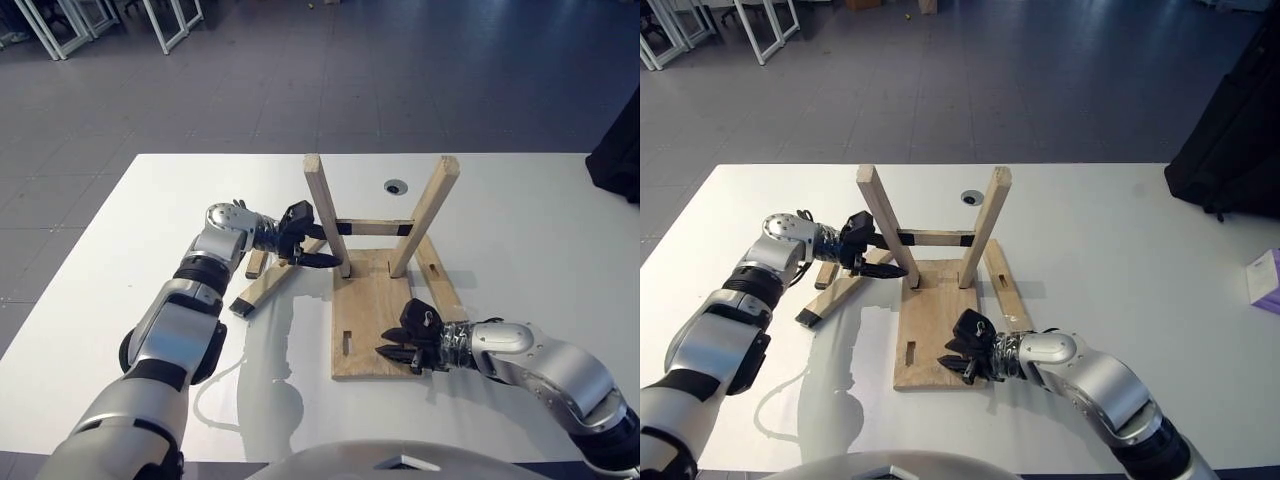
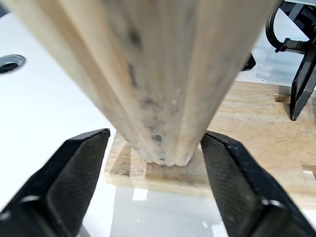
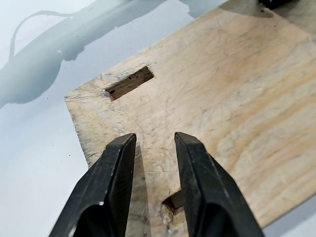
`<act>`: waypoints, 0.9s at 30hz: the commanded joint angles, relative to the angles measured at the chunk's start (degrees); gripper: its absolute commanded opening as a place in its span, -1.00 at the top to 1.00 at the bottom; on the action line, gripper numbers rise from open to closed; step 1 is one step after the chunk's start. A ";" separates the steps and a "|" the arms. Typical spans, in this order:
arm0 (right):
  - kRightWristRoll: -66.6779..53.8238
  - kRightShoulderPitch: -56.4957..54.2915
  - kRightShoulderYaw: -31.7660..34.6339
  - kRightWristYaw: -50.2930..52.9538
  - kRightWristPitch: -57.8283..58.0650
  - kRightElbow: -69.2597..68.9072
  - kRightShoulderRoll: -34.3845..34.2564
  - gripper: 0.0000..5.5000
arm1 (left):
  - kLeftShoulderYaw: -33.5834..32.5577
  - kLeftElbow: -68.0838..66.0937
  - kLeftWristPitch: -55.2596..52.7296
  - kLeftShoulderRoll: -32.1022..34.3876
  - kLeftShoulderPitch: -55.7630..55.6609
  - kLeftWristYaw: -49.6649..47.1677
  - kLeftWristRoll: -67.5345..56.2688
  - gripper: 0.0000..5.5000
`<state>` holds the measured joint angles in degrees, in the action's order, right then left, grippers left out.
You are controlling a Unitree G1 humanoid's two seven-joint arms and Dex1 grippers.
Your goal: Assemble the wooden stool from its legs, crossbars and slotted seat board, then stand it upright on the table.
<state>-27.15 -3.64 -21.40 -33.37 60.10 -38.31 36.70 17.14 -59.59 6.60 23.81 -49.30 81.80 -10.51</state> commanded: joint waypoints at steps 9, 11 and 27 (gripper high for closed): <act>-0.80 1.17 3.01 4.37 1.40 -1.63 -3.85 0.49 | -9.06 14.02 -24.86 16.85 0.40 -4.91 0.77 -0.55; -0.36 0.15 5.40 7.72 2.47 -1.63 -6.78 0.49 | -20.03 25.81 -33.06 13.39 6.44 -27.73 0.25 -0.55; -0.78 -4.17 8.44 14.37 8.94 -3.80 -13.78 0.49 | -27.23 50.74 -53.79 -4.62 31.09 -63.25 3.03 -0.55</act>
<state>-27.39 -7.27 -12.73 -19.62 67.83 -41.15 23.42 -11.81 -6.69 -47.27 18.24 -18.55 17.06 -7.45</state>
